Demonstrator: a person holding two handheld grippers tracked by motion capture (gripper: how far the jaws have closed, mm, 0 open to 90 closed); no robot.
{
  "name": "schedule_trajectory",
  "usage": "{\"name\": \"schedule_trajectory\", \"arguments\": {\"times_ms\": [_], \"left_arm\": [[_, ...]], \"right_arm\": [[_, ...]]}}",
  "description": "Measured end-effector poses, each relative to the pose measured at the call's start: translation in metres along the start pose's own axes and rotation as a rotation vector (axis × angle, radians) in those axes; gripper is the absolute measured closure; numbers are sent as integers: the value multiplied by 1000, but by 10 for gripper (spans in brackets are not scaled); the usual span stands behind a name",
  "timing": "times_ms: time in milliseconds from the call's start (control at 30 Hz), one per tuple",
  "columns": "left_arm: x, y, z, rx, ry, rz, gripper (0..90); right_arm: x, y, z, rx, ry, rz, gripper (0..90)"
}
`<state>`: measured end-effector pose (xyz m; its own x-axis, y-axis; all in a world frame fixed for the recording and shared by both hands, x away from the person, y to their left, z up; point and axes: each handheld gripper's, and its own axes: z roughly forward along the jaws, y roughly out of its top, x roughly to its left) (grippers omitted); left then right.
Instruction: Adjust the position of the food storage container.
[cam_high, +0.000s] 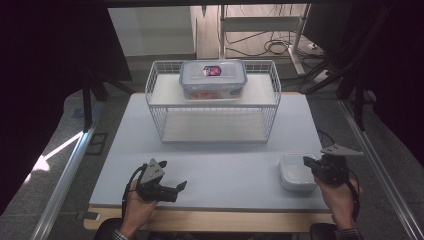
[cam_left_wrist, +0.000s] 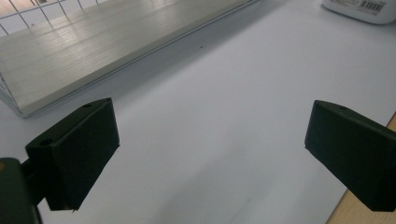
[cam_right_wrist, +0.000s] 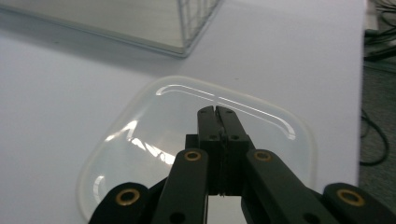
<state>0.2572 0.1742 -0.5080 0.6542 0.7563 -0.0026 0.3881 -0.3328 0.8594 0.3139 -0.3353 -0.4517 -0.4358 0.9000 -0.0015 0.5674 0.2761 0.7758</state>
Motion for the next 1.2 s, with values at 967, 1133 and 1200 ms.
{"name": "schedule_trajectory", "arguments": {"times_ms": [967,1133,1200], "left_arm": [[0,-1,2,3,-12,-4,29],[-1,-1,2,6,-14,-3,29],[-1,-1,3,7,-14,-2,29]], "right_arm": [[-35,-22,-3,99,-118,96,898],[-24,-20,2,105,-80,76,898],[-19,-19,5,105,-56,76,898]]}}
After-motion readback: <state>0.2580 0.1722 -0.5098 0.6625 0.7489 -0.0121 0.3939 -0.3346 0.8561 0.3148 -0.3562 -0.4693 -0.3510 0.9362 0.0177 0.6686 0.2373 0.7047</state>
